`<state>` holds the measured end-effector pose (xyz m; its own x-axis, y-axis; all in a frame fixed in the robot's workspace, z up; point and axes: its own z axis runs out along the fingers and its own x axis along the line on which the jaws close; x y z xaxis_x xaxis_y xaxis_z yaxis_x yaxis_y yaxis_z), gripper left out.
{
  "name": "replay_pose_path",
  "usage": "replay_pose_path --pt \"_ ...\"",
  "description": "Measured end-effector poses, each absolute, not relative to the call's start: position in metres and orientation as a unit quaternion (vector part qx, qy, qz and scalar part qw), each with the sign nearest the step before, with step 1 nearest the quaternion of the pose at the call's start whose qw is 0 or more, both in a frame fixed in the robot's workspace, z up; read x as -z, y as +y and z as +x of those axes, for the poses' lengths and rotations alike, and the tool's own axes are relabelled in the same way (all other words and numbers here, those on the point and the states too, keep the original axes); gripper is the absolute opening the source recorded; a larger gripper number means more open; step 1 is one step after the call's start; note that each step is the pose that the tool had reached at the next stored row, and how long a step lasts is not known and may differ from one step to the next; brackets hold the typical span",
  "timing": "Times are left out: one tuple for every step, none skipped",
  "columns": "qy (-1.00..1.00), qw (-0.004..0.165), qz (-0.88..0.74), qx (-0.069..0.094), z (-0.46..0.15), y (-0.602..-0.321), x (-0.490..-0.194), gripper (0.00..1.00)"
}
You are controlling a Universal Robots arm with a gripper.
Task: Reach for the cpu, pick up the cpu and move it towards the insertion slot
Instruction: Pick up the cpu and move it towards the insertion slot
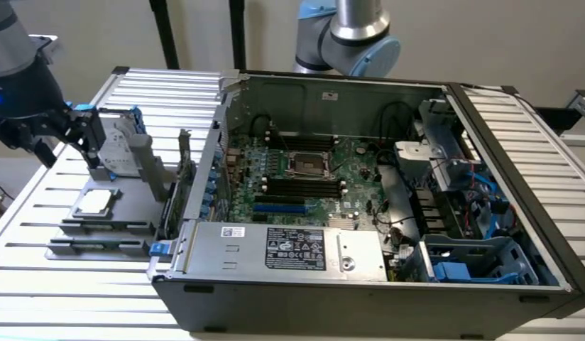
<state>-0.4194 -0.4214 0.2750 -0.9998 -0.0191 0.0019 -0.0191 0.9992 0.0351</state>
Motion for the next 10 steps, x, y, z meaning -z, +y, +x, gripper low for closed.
replay_pose_path --pt "-1.0 0.001 0.01 0.018 -0.419 -0.421 -0.273 0.71" --pt "-1.0 0.001 0.01 0.018 -0.419 -0.421 -0.272 0.71" --pt "-1.0 0.001 0.01 0.018 -0.419 -0.421 -0.27 0.71" --pt "-1.0 0.001 0.01 0.017 -0.419 -0.421 -0.268 0.71" --pt "-1.0 0.001 0.009 0.018 -0.419 -0.421 -0.266 0.71" --pt "-1.0 0.001 0.01 0.018 -0.419 -0.421 -0.264 0.71" --pt "-1.0 0.001 0.009 0.017 -0.419 -0.421 -0.262 0.71" --pt "-1.0 0.001 0.009 0.018 -0.419 -0.421 -0.261 0.71" --pt "-1.0 0.001 0.009 0.018 -0.419 -0.421 -0.259 0.71" --pt "-1.0 0.001 0.009 0.018 -0.419 -0.421 -0.257 0.71"
